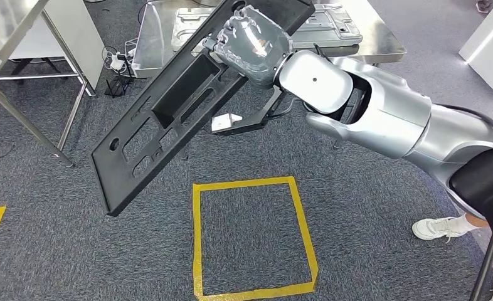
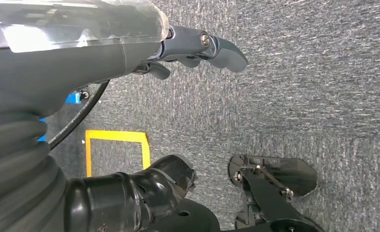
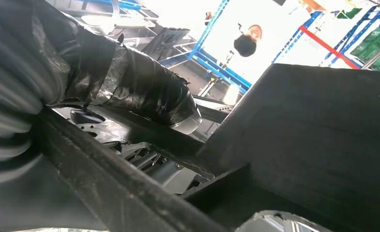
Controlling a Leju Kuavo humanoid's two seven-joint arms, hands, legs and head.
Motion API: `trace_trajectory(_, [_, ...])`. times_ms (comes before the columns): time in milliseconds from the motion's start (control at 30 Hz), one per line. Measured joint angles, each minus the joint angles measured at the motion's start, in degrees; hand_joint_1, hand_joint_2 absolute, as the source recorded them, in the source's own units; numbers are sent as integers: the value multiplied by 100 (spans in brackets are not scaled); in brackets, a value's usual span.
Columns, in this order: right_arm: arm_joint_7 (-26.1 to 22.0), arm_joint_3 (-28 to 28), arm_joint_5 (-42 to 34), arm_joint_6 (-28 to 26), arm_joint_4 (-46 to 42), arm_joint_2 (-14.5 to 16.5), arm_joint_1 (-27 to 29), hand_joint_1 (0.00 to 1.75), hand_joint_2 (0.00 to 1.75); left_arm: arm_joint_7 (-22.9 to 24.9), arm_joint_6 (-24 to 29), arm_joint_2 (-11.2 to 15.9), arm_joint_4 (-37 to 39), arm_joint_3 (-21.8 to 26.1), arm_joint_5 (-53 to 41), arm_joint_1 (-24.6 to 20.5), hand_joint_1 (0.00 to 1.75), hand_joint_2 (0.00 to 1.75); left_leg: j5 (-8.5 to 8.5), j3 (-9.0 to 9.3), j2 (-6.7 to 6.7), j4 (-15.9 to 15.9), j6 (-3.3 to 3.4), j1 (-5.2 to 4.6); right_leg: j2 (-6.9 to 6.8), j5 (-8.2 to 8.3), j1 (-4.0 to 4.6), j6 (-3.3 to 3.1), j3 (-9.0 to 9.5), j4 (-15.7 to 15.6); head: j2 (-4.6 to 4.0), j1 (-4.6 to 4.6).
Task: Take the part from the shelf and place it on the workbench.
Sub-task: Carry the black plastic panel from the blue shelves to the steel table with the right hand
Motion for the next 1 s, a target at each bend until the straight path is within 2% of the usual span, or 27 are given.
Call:
trace_trajectory(533, [0,14,-142,-27,-46,-200,3,175,175,-28,35,0,0,0,-67,-12,0,175,0,1,1,0,0,0,1,0,-1,0,0,0,1,0])
trace_trajectory(1000, [-1,19,-173,-35,-57,-222,3,175,175,-31,35,0,0,0,-74,-16,0,175,0,1,1,-1,0,0,1,0,1,0,0,0,1,0])
